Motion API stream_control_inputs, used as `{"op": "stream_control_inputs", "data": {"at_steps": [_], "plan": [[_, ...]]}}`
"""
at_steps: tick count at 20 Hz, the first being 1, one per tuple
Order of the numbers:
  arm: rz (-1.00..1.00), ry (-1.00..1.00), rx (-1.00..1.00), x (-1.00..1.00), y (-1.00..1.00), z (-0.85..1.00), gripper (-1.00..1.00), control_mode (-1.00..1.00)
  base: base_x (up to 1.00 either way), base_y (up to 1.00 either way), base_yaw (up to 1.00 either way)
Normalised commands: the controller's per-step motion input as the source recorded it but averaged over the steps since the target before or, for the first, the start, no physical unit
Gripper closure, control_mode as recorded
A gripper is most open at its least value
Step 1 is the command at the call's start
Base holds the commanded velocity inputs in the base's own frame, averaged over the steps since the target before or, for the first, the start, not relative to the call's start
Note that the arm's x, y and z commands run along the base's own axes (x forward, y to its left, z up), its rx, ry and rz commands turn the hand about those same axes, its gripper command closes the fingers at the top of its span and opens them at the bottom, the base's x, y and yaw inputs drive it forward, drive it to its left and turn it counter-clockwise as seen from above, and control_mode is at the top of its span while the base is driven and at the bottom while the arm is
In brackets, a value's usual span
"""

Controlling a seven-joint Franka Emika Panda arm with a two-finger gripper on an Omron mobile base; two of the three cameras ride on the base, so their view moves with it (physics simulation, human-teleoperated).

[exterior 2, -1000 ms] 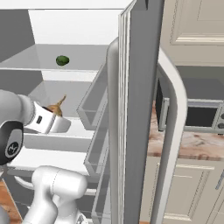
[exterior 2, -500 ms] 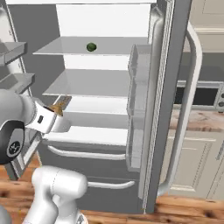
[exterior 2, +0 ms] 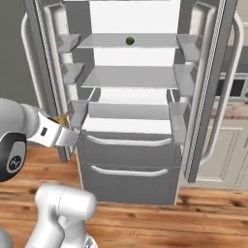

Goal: Gather the onion and avocado from the fridge and place them on a tray on the dining counter. Then gather the fishs from the fridge and place them on the other tray.

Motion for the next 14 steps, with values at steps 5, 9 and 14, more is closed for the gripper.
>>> {"op": "stream_control_inputs", "data": {"at_steps": [5,9,14], "plan": [[0.0,0.0,0.0,0.0,0.0,0.0,1.0,1.0,-0.93,0.55,-0.14],[0.0,0.0,0.0,0.0,0.0,0.0,1.0,1.0,-0.97,0.52,-0.14],[0.0,0.0,0.0,0.0,0.0,0.0,1.0,1.0,-0.96,0.47,-0.14]]}}
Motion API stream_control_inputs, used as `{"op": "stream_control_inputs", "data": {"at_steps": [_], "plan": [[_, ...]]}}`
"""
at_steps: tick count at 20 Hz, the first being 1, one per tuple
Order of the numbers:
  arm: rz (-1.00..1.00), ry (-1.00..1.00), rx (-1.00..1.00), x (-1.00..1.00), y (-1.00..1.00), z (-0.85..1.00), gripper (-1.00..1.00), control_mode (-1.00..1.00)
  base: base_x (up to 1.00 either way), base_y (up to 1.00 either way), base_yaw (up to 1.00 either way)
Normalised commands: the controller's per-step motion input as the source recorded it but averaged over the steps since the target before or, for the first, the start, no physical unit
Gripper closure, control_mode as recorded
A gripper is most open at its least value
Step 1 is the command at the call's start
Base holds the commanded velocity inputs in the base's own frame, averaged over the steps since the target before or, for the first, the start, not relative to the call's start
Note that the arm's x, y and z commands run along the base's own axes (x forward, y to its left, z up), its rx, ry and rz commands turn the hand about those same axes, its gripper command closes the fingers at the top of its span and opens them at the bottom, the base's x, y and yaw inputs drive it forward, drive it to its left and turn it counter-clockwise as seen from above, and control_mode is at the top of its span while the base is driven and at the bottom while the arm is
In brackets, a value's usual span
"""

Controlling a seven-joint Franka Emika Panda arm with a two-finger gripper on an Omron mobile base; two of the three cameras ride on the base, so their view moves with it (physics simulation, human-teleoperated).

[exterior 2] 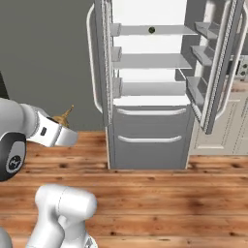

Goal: Gather the onion and avocado from the fridge and place them on a tray on the dining counter. Then gather the fishs from the fridge and place them on the other tray.

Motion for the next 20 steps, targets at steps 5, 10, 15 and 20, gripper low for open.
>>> {"op": "stream_control_inputs", "data": {"at_steps": [5,10,15,20], "plan": [[0.0,0.0,0.0,0.0,0.0,0.0,1.0,1.0,-1.0,0.11,-0.11],[0.0,0.0,0.0,0.0,0.0,0.0,1.0,1.0,-1.0,-0.03,-0.11],[0.0,0.0,0.0,0.0,0.0,0.0,1.0,1.0,-1.0,-0.15,-0.13],[0.0,0.0,0.0,0.0,0.0,0.0,1.0,1.0,-1.0,-0.23,-0.14]]}}
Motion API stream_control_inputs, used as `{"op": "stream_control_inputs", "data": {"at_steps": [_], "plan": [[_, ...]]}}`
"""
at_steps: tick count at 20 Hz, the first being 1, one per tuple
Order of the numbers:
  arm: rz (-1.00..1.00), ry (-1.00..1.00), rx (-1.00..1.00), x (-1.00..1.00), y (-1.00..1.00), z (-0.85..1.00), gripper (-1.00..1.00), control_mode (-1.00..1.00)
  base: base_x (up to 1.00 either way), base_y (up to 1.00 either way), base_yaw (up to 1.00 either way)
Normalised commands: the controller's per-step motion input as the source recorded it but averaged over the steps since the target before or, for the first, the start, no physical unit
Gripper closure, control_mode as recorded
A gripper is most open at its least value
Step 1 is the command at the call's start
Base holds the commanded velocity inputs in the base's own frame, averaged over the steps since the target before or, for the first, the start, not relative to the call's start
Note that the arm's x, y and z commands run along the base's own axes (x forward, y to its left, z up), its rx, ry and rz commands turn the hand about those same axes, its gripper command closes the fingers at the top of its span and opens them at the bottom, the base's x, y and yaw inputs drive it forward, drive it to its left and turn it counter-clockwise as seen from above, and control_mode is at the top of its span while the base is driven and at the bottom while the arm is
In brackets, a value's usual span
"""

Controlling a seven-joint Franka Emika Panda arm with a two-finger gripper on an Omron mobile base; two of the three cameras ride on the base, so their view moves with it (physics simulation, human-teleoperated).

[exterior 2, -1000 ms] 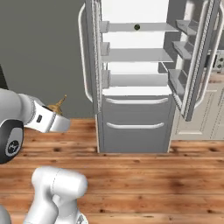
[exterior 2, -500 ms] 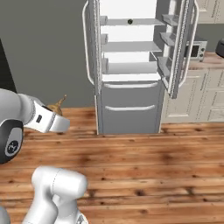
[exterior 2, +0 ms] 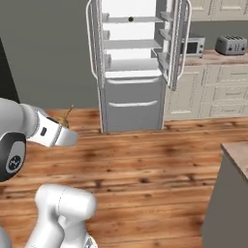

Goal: Gather the onion and avocado from the fridge and place them on a tray on the dining counter. Then gather the fishs from the fridge and place them on the other tray.

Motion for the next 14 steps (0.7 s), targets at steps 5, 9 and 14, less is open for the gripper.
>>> {"op": "stream_control_inputs", "data": {"at_steps": [5,9,14], "plan": [[0.0,0.0,0.0,0.0,0.0,0.0,1.0,1.0,-1.0,-0.4,-0.12],[0.0,0.0,0.0,0.0,0.0,0.0,1.0,1.0,-1.0,-0.58,-0.1],[0.0,0.0,0.0,0.0,0.0,0.0,1.0,1.0,-1.0,-0.57,-0.1]]}}
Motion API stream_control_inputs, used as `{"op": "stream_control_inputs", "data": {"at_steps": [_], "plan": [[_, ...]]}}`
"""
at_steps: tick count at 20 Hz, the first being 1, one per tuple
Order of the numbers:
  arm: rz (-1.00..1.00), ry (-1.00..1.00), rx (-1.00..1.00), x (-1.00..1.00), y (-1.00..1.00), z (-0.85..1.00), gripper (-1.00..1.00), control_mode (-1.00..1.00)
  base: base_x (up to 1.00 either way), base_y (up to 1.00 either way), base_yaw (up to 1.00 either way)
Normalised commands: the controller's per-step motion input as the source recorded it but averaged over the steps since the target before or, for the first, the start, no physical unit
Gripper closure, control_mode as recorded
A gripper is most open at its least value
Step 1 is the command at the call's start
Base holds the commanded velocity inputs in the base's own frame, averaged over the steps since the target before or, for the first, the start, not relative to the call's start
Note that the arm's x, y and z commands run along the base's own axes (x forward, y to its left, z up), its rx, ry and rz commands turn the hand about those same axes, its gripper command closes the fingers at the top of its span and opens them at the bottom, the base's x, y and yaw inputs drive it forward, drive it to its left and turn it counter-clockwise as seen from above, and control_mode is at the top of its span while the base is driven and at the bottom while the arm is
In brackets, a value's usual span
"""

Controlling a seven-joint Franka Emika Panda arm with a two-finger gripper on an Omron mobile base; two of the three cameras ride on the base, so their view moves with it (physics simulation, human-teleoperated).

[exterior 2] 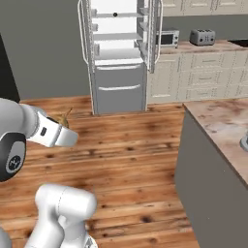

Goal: Gather the onion and avocado from the fridge and place them on a tray on the dining counter. Then gather the fishs from the fridge and place them on the other tray.

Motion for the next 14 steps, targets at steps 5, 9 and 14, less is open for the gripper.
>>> {"op": "stream_control_inputs", "data": {"at_steps": [5,9,14], "plan": [[0.0,0.0,0.0,0.0,0.0,0.0,1.0,1.0,-1.0,-0.62,-0.1],[0.0,0.0,0.0,0.0,0.0,0.0,1.0,1.0,-1.0,-0.72,-0.1],[0.0,0.0,0.0,0.0,0.0,0.0,1.0,1.0,-0.83,-0.85,-0.1]]}}
